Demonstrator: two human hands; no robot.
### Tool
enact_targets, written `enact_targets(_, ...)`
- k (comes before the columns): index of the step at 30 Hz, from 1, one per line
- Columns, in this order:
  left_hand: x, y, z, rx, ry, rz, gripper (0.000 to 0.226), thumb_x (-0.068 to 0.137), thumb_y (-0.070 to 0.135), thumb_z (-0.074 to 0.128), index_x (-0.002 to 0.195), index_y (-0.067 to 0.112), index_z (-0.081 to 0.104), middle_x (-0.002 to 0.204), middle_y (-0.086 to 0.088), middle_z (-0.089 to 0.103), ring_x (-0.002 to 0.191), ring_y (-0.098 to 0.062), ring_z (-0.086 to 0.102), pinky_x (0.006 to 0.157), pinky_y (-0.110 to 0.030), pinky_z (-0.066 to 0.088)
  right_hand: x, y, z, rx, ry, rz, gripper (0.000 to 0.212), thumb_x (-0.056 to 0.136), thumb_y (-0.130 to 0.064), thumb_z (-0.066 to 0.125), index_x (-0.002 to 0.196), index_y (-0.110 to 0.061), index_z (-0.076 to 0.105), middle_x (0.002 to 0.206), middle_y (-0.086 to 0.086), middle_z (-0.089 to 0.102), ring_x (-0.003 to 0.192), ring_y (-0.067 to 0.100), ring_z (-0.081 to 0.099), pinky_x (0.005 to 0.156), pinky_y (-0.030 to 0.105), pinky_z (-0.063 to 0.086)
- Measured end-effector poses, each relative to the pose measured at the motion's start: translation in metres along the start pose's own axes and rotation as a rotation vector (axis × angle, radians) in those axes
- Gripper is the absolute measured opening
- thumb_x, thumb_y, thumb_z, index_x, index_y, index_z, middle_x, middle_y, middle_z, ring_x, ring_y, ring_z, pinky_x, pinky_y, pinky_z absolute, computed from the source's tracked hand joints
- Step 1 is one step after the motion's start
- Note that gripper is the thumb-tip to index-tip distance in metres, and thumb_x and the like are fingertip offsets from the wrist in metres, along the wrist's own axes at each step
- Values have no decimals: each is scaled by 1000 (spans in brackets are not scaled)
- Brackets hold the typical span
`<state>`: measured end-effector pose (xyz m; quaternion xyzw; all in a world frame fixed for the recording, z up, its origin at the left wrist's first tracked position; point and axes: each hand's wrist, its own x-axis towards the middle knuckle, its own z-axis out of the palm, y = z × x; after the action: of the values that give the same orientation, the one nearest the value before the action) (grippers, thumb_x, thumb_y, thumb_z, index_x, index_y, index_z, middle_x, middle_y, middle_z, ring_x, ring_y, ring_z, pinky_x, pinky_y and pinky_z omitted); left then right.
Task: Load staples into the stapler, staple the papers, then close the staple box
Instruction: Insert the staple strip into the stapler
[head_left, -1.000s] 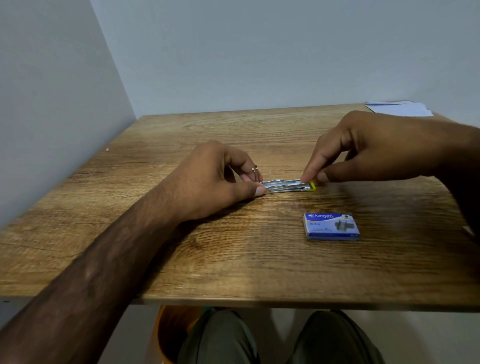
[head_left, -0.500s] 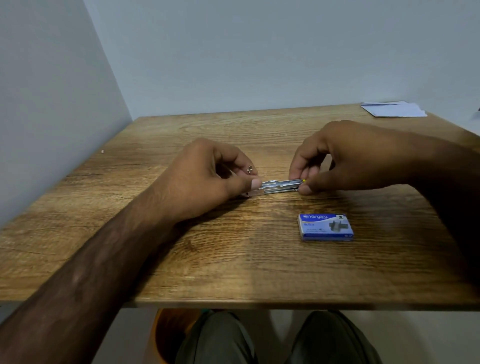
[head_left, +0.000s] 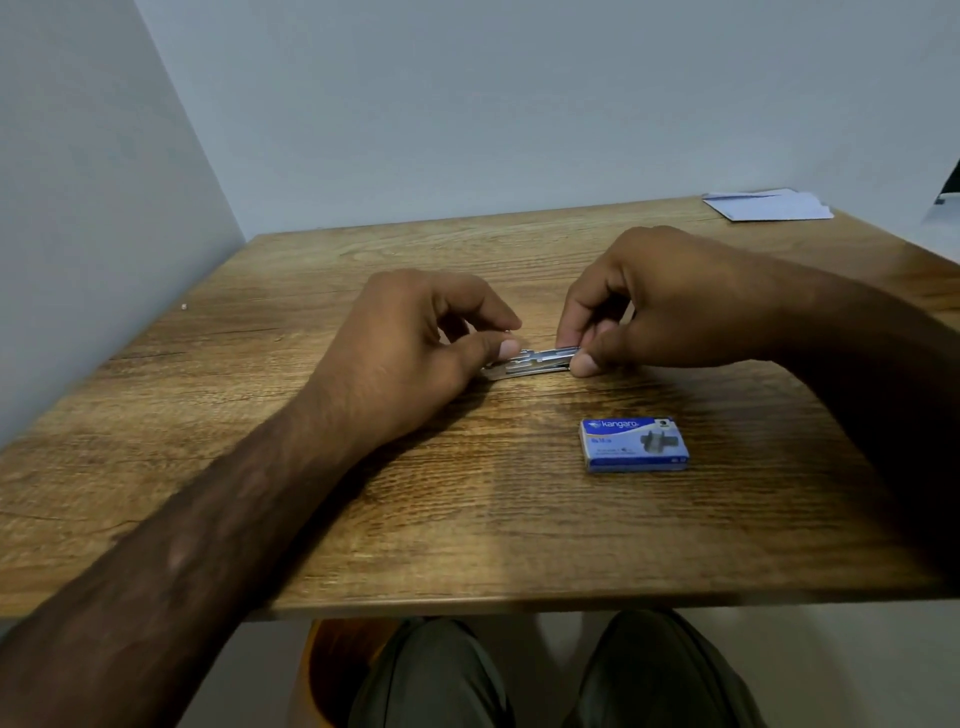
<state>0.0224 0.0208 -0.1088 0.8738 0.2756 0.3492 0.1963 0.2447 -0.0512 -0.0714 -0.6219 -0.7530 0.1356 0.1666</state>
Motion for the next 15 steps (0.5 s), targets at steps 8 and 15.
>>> enact_targets(8,3,2,4,28,36,34,7,83,15,85,89,15,83,76,24,68,69,16,63,66,1,42,1,-3,3,66,32,54,10,74,-21,88,79,-28,82,66,-22,74,63,-9,64,61,18,44)
enact_targets(15,6,3,4,2,30,7,9,81,16,86,90,15,84,78,15,74,70,14,66,66,0,45,2,-4,4,75,41,79,12,72,-22,90,78,-27,82,67,-16,76,63,-6,66,62,20,46)
